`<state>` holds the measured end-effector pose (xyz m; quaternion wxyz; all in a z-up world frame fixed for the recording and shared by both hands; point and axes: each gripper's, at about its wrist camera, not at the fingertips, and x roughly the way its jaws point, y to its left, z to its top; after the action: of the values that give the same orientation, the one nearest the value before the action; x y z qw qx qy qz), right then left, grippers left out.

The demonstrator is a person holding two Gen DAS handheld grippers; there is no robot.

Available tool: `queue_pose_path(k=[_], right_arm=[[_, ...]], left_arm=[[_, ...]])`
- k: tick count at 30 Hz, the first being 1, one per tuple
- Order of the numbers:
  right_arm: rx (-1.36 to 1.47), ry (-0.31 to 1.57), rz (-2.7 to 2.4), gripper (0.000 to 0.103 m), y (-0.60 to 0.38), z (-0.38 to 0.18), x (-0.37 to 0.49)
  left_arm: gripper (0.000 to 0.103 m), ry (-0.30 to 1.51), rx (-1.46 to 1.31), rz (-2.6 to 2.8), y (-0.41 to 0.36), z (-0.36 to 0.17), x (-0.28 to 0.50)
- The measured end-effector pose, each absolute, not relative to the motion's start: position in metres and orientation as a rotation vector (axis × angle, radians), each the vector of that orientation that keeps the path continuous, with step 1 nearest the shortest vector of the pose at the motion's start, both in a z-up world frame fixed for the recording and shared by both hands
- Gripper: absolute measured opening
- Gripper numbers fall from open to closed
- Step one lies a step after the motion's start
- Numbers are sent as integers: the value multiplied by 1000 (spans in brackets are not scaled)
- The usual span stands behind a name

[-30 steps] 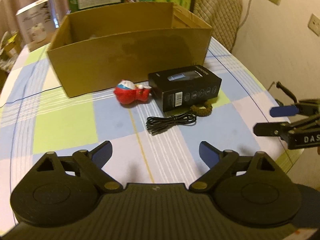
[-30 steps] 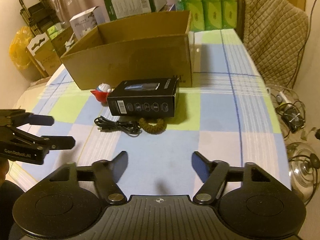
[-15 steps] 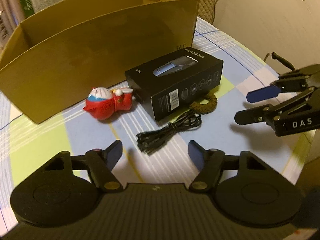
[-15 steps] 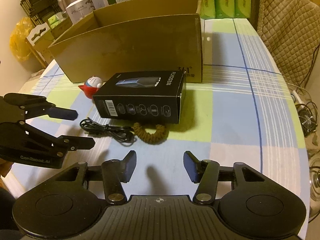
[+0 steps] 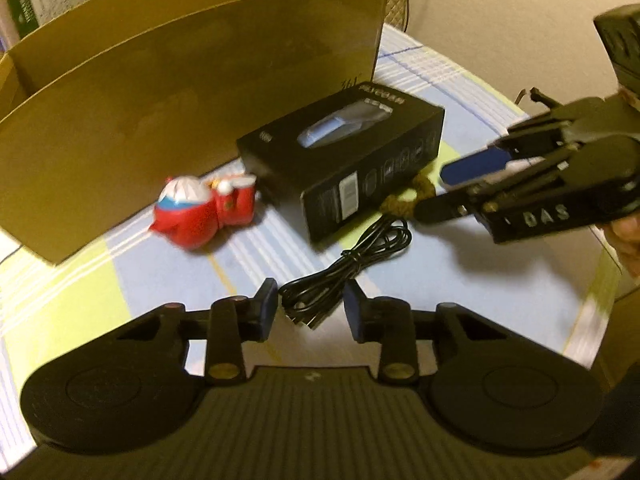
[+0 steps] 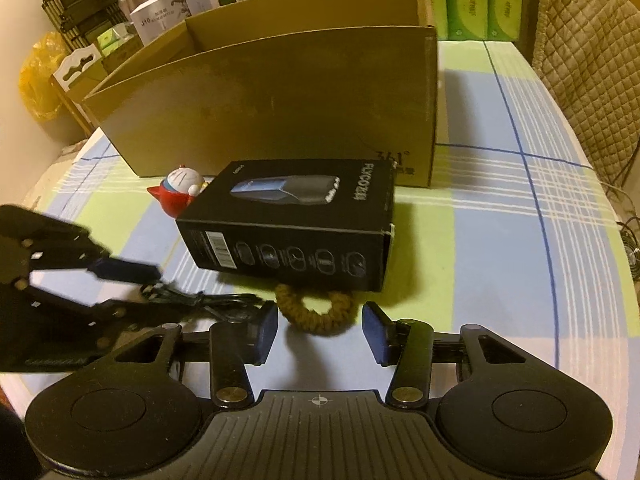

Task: Organize objects
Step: 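Grasp the black USB cable with the left tool while the right tool grasps the brown hair tie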

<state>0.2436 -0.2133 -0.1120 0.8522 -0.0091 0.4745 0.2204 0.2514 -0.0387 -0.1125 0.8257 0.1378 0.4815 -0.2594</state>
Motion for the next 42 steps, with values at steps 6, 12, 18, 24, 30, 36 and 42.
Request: queue_pose_path(k=[6, 12, 18, 24, 30, 36, 42], right_arm=[[-76, 985, 465, 45, -199, -116, 249], [-98, 998, 466, 14, -200, -117, 245], [-113, 1037, 489, 13, -216, -113, 223], [-97, 1029, 478, 29, -233, -113, 211], [-100, 1013, 479, 38, -235, -116, 211], [-115, 995, 481, 43, -231, -118, 215], [-171, 972, 477, 46, -224, -121, 212]], left_arm=[[26, 1060, 254, -488, -13, -107, 237], [33, 1053, 209, -480, -1, -103, 227], [51, 1006, 224, -496, -4, -91, 223], [54, 998, 282, -553, -18, -92, 234], [42, 1029, 352, -578, -33, -104, 241], [18, 1088, 298, -510, -32, -112, 244], [18, 1096, 188, -439, -19, -112, 240]])
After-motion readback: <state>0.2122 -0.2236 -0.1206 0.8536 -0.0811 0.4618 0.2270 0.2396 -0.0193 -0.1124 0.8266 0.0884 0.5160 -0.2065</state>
